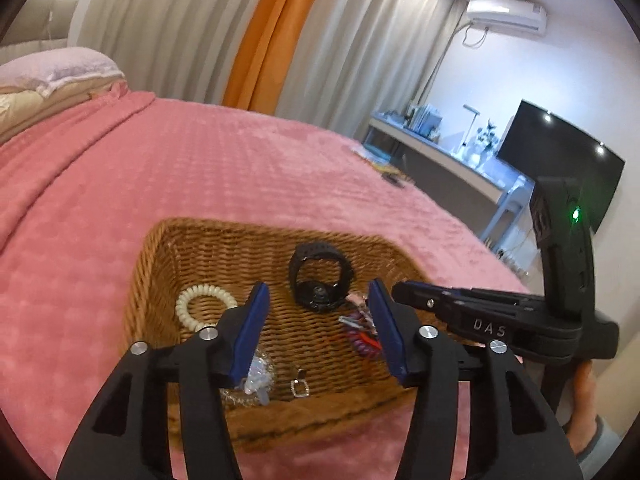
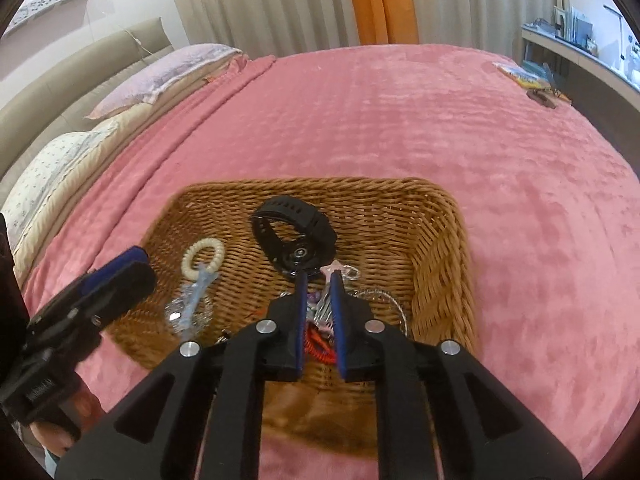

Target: Organize jewelry

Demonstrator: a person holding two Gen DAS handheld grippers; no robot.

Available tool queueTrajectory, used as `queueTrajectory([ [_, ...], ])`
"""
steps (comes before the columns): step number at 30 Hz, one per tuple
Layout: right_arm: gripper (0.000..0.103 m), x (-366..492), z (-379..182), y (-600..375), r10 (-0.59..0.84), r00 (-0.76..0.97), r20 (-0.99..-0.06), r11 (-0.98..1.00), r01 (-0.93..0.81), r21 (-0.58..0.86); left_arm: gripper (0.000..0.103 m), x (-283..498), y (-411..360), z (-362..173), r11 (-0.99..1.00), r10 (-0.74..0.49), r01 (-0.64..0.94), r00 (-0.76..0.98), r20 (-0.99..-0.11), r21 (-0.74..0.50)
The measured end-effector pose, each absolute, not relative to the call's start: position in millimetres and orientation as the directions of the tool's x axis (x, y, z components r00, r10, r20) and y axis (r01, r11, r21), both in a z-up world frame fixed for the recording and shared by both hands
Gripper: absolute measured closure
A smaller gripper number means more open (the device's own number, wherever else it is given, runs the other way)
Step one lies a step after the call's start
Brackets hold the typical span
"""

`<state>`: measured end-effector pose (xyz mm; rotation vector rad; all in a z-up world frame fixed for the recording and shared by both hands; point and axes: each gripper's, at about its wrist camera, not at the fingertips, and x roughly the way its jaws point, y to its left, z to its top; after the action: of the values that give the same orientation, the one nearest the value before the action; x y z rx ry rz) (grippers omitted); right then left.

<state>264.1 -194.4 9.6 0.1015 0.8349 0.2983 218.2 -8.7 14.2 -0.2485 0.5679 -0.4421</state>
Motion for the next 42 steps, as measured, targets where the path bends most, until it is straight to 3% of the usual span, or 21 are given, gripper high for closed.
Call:
queueTrajectory([
  [3, 0.092, 243, 27, -195, 0.306, 0.659, -0.687, 0.952, -0.238, 0.195, 0.034, 196, -4, 31, 0.883, -0.453, 0.327, 0.783, -0.426, -0.337],
  [6, 0.09, 217, 47, -196, 0.326, 0.681, -0.655, 0.945, -0.257, 0.203, 0.026, 165, 1, 47, 0.882, -0.45, 0.334, 0.806, -0.384, -0.333],
  [9, 0.073, 189, 63, -197, 0.332, 0.707, -0.624, 0.943, -0.265, 0.202, 0.022, 132, 3, 62, 0.888, -0.438, 0.336, 0.825, -0.356, -0.315],
  [10, 0.057, 179, 68, -197, 0.334, 0.715, -0.615, 0.942, -0.267, 0.202, 0.021, 125, 4, 67, 0.89, -0.434, 0.335, 0.83, -0.35, -0.309],
  [11, 0.051, 168, 72, -197, 0.327, 0.721, -0.611, 0.945, -0.263, 0.196, 0.017, 114, 4, 70, 0.895, -0.425, 0.332, 0.838, -0.341, -0.3],
  [13, 0.05, 147, 77, -197, 0.32, 0.736, -0.597, 0.947, -0.264, 0.182, 0.01, 89, 5, 77, 0.91, -0.391, 0.312, 0.864, -0.316, -0.273],
  [25, 0.035, 26, 78, -205, 0.243, 0.86, -0.449, 0.97, -0.228, 0.088, 0.008, -20, -11, 75, 0.985, -0.173, 0.158, 0.94, -0.293, -0.073],
  [28, 0.027, 3, 62, -206, 0.24, 0.891, -0.385, 0.971, -0.225, 0.084, 0.008, -31, -9, 54, 0.999, -0.041, 0.038, 0.962, -0.27, -0.016],
  [35, 0.025, -9, 28, -199, 0.18, 0.926, -0.331, 0.983, -0.177, 0.041, 0.008, -31, 10, 13, 0.999, -0.005, -0.007, 0.962, -0.272, -0.046],
  [42, 0.025, -8, 5, -195, 0.168, 0.934, -0.315, 0.985, -0.168, 0.028, 0.008, -36, 8, 9, 0.999, 0.011, -0.021, 0.968, -0.249, -0.037],
])
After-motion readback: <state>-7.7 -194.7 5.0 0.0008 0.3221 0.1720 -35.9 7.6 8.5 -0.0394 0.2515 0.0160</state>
